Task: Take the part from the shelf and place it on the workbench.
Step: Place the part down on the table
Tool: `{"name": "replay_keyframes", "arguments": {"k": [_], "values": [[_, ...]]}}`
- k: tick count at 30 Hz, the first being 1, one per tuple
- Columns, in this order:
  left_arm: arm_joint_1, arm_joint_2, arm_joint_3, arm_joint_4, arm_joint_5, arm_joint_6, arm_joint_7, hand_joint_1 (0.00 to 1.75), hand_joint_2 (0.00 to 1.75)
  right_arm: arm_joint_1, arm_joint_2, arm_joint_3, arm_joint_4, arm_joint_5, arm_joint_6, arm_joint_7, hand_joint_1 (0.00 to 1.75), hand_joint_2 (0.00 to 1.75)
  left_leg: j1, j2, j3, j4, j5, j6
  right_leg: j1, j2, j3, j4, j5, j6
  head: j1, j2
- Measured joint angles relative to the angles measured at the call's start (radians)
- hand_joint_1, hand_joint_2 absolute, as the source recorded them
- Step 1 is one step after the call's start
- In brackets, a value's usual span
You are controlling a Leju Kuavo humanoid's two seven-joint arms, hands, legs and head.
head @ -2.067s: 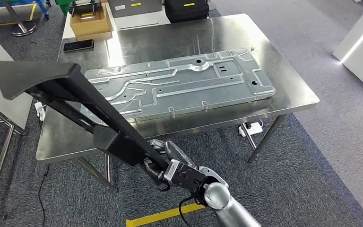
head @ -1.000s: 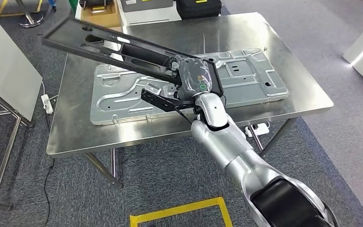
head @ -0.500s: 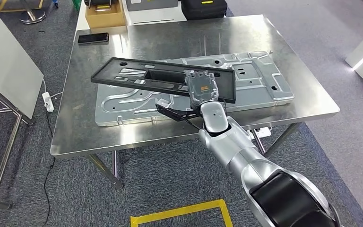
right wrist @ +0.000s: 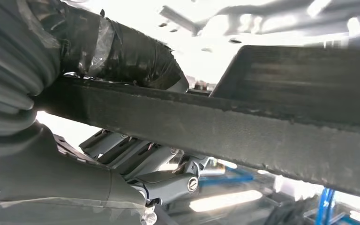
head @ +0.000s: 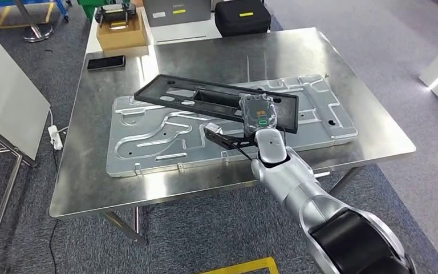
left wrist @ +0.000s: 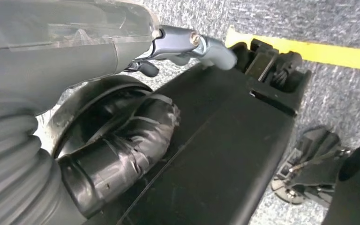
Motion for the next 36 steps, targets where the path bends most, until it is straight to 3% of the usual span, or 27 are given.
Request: {"name": "replay_keyframes", "arguments": {"k": [3,5,7,8,9,11,13,15,21,23,25,26,27,28,31,32,36], "values": [[-0.003,0.002,0.015,0.000,-0.012,-0.007,-0.006,0.00,1.75,0.000,0.000,-0.011,0.001,0.006,0.002,-0.011,1.59,1.75,0.000,-0.004,0.010,-0.016,-0.021,0.022,-0.002,-0.002,-0.007,0.012,-0.015,0.015,0.002,0.000],[-0.006,0.002,0.023,0.000,-0.027,-0.008,-0.010,0.00,1.75,-0.001,0.001,-0.018,0.000,0.011,0.003,-0.018,1.59,1.75,0.003,-0.004,0.018,-0.021,-0.028,0.035,-0.005,-0.002,-0.045,0.085,-0.047,0.024,0.003,0.000],[-0.009,0.002,0.028,0.000,-0.048,-0.004,-0.006,0.00,1.75,0.000,0.001,-0.025,0.002,0.014,0.007,-0.022,0.79,0.87,0.003,-0.004,0.025,-0.021,-0.036,0.042,-0.008,-0.002,-0.132,0.227,-0.090,0.029,0.003,0.000],[-0.009,0.002,0.030,0.000,-0.059,0.002,0.000,0.00,1.75,0.003,0.001,-0.028,0.004,0.014,0.010,-0.023,0.40,0.44,0.003,-0.004,0.030,-0.021,-0.040,0.044,-0.008,-0.002,-0.176,0.286,-0.097,0.031,0.003,0.000],[-0.009,0.002,0.032,0.000,-0.068,0.009,0.007,0.00,1.75,0.005,0.000,-0.031,0.005,0.015,0.013,-0.025,0.00,0.00,0.003,-0.005,0.036,-0.021,-0.045,0.044,-0.009,-0.002,-0.205,0.314,-0.087,0.032,0.003,0.000],[-0.009,0.002,0.038,0.000,-0.087,0.026,0.019,0.00,1.75,0.007,0.000,-0.037,0.008,0.018,0.018,-0.029,0.00,0.00,0.003,-0.008,0.051,-0.019,-0.055,0.041,-0.011,-0.002,-0.204,0.250,-0.007,0.029,0.004,0.000],[-0.008,0.003,0.043,-0.001,-0.111,0.046,0.025,0.00,0.87,0.003,-0.001,-0.045,0.008,0.024,0.020,-0.031,0.00,0.00,0.001,-0.009,0.062,-0.016,-0.066,0.033,-0.009,-0.002,-0.158,0.115,0.075,0.024,0.004,0.000],[-0.002,0.008,0.049,-0.013,-0.141,0.061,0.033,0.00,0.00,0.000,-0.003,-0.053,0.008,0.030,0.021,-0.033,0.00,0.00,-0.002,-0.009,0.064,-0.014,-0.072,0.024,-0.005,-0.001,-0.129,0.040,0.095,0.016,0.004,0.000],[0.008,0.020,0.063,-0.039,-0.178,0.077,0.053,0.00,0.00,0.003,-0.005,-0.059,0.008,0.036,0.023,-0.039,0.00,0.00,-0.002,-0.009,0.063,-0.018,-0.072,0.015,0.000,0.000,-0.127,0.033,0.087,0.005,0.003,0.000],[0.018,0.038,0.082,-0.067,-0.199,0.086,0.067,0.00,0.00,0.001,-0.007,-0.067,0.007,0.040,0.028,-0.041,0.00,0.00,0.000,-0.006,0.030,0.061,-0.118,0.002,-0.002,0.000,-0.118,0.027,0.087,-0.011,0.003,0.000],[0.027,0.055,0.101,-0.095,-0.212,0.093,0.075,0.00,0.00,0.001,-0.008,-0.075,0.006,0.043,0.035,-0.042,0.00,0.00,0.001,-0.002,-0.038,0.209,-0.184,-0.008,-0.002,-0.002,-0.107,0.019,0.085,-0.026,0.002,0.000],[0.028,0.060,0.105,-0.101,-0.212,0.093,0.075,0.00,0.00,0.003,-0.008,-0.077,0.006,0.043,0.037,-0.043,0.00,0.00,0.001,-0.002,-0.062,0.255,-0.194,-0.008,0.000,-0.003,-0.106,0.020,0.084,-0.027,0.002,0.000],[0.029,0.063,0.109,-0.106,-0.213,0.093,0.075,0.00,0.00,0.004,-0.007,-0.077,0.006,0.042,0.039,-0.043,0.00,0.00,0.001,-0.002,-0.066,0.259,-0.182,-0.006,0.002,-0.002,-0.105,0.020,0.084,-0.028,0.002,0.000],[0.031,0.066,0.113,-0.109,-0.215,0.094,0.077,0.00,0.00,0.004,-0.007,-0.078,0.006,0.042,0.041,-0.044,0.00,0.00,0.000,-0.002,-0.052,0.225,-0.153,-0.002,0.004,-0.002,-0.103,0.021,0.083,-0.029,0.002,0.000],[0.041,0.075,0.125,-0.120,-0.230,0.101,0.087,0.00,0.00,0.001,-0.006,-0.081,0.006,0.038,0.049,-0.049,0.00,0.00,-0.008,-0.002,0.036,0.039,-0.063,0.021,0.009,0.002,-0.099,0.024,0.083,-0.027,0.003,0.000],[0.044,0.078,0.130,-0.124,-0.235,0.102,0.091,0.00,0.00,0.000,-0.006,-0.083,0.006,0.036,0.051,-0.051,0.00,0.00,-0.011,-0.002,0.051,0.003,-0.054,0.027,0.010,0.002,-0.102,0.025,0.085,-0.023,0.003,0.000],[0.053,0.085,0.146,-0.142,-0.251,0.102,0.098,0.00,0.00,-0.001,-0.006,-0.095,0.006,0.032,0.053,-0.057,0.00,0.00,-0.009,-0.001,0.056,-0.032,-0.040,0.038,0.008,0.001,-0.113,0.030,0.081,-0.003,0.003,0.000]]}}
